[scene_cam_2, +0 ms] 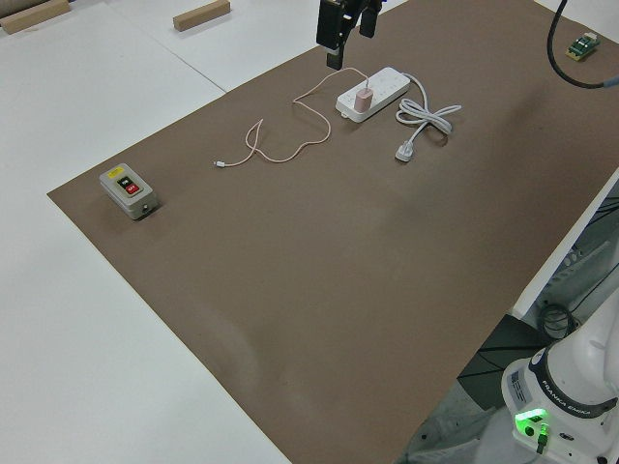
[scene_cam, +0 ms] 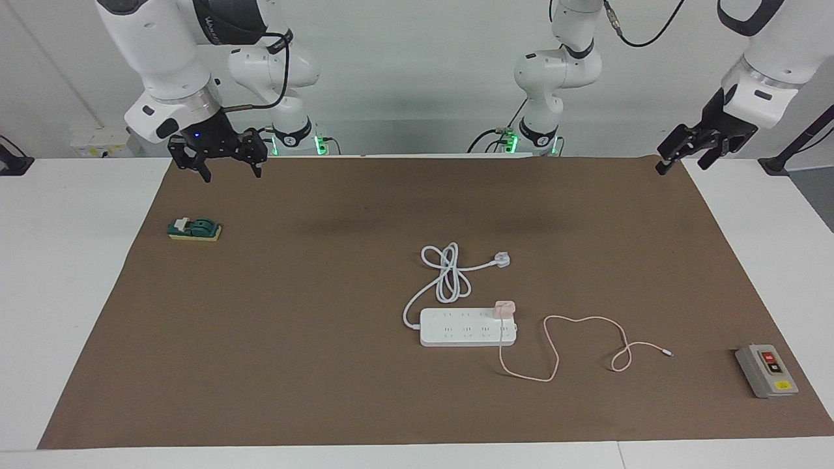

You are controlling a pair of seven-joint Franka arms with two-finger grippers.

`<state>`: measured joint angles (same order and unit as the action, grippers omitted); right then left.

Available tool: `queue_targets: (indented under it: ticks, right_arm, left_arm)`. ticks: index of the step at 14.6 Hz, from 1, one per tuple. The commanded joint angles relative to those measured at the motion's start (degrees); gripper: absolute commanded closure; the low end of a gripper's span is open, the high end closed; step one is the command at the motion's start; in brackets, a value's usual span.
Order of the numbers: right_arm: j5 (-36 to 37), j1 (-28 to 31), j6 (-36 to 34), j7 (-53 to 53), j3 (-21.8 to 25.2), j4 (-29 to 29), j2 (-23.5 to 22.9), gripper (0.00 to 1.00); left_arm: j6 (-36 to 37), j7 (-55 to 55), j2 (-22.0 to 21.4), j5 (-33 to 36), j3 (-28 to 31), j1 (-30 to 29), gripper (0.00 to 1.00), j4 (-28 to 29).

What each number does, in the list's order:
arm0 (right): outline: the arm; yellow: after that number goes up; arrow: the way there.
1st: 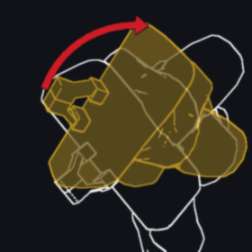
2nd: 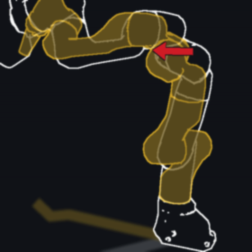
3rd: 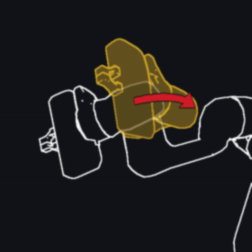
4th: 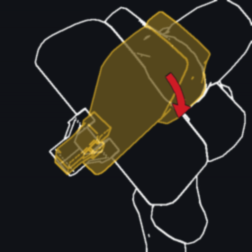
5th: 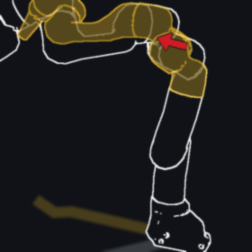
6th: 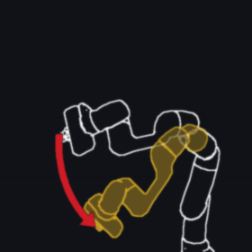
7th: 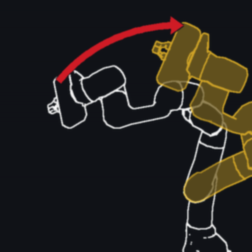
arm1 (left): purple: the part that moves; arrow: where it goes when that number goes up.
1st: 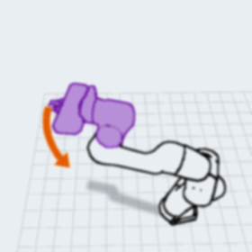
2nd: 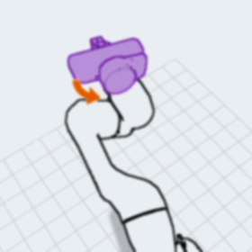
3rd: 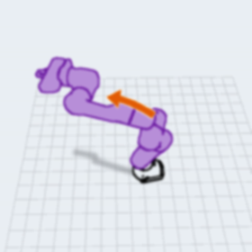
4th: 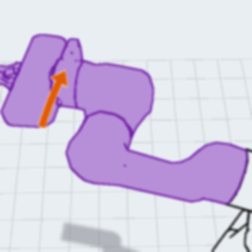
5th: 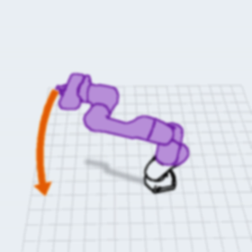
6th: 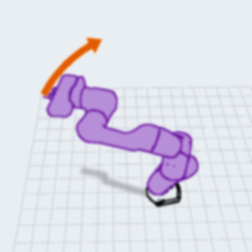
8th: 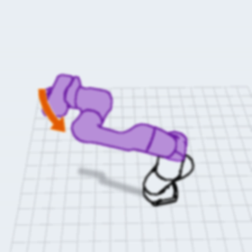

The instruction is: Plug charger into power strip

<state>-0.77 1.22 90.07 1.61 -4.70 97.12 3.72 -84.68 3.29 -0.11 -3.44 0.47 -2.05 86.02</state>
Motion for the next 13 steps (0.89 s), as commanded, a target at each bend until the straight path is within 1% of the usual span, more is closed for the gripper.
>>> queue_targets:
  ticks: [1, 2, 3, 6, 9, 13]
  right_arm:
    - [-0.63, 0.72, -0.60, -0.91, -0.49, 0.26, 0.67, 0.00]
    - [-0.63, 0.72, -0.60, -0.91, -0.49, 0.26, 0.67, 0.00]
    - [-0.63, 0.72, -0.60, -0.91, -0.49, 0.18, 0.67, 0.00]
    - [-0.63, 0.72, -0.60, -0.91, -0.49, 0.18, 0.67, 0.00]
    - [-0.63, 0.63, -0.60, -0.91, -0.49, 0.18, 0.67, 0.00]
    - [-0.63, 0.63, -0.60, -0.91, -0.49, 0.26, 0.67, 0.00]
  left_arm:
    - [-1.09, 0.66, -0.50, 0.36, -0.90, -0.59, 0.00, 2.40]
    - [-3.27, 0.75, -0.67, 0.36, -0.91, -0.15, 0.00, 3.44]
    - [-3.90, 0.66, -0.68, 0.36, -0.91, 0.03, 0.00, 3.80]
    - [-2.16, 0.57, 2.13, 0.97, -0.64, 0.47, 0.00, 1.88]
    - [-0.14, 0.84, 2.22, 0.97, -0.73, 1.52, 0.00, 1.09]
    - [-0.66, 0.84, 2.22, 0.89, -0.82, 1.52, 0.00, 0.99]
